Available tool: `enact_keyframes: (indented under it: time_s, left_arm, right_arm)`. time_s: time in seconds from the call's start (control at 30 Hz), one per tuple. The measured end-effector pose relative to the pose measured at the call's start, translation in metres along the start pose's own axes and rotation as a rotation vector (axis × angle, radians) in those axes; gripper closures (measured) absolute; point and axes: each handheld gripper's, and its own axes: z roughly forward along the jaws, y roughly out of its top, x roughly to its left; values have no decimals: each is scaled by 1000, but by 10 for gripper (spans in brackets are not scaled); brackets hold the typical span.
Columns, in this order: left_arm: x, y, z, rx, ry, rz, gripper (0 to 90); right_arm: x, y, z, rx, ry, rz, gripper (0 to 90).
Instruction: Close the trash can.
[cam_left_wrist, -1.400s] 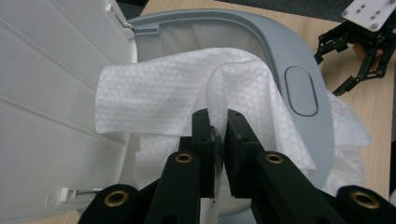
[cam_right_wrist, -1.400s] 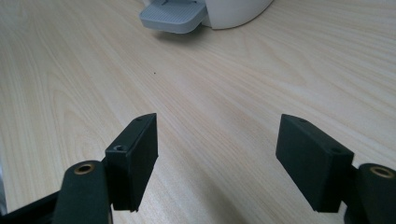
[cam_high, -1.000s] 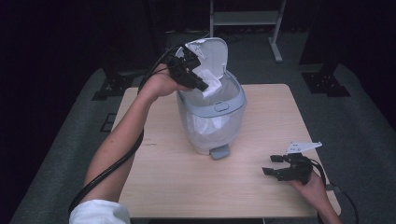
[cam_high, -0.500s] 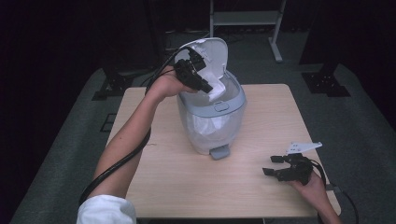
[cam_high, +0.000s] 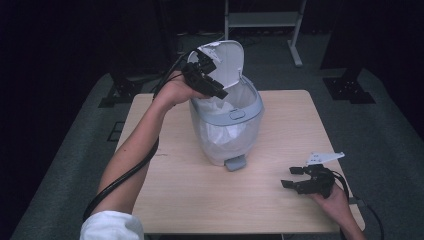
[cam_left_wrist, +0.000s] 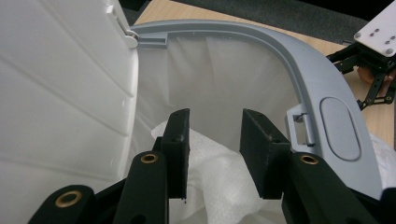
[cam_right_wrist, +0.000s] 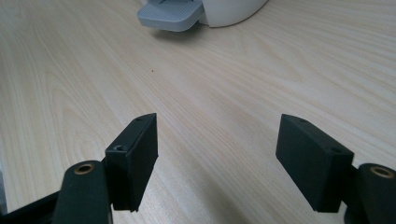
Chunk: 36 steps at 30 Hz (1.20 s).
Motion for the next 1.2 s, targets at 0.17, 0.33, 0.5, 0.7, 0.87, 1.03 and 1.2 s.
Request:
enact_keyframes:
  time_s: [0.17, 0.33, 0.5, 0.7, 0.87, 1.03, 1.2]
  left_arm:
    - [1, -7, -15, -32, 3, -10, 624]
    - [-1, -16, -25, -37, 8, -12, 624]
    - [0, -26, -37, -60, 16, -29, 624]
    - [4, -39, -49, -63, 27, -39, 632]
    - [10, -47, -58, -63, 25, -50, 667]
    - [18, -56, -63, -69, 34, -90, 676]
    - [29, -63, -66, -67, 36, -119, 689]
  right_arm:
    - [0, 0, 0, 0, -1, 3, 284]
    - [0, -1, 1, 6, -5, 5, 284]
    - [1, -1, 2, 24, -26, -15, 284]
    - [1, -2, 2, 24, -28, -7, 283]
    - [0, -1, 1, 18, -28, -2, 282]
    - [-1, -2, 2, 20, -29, 4, 283]
    - [-3, -2, 1, 19, -30, 6, 282]
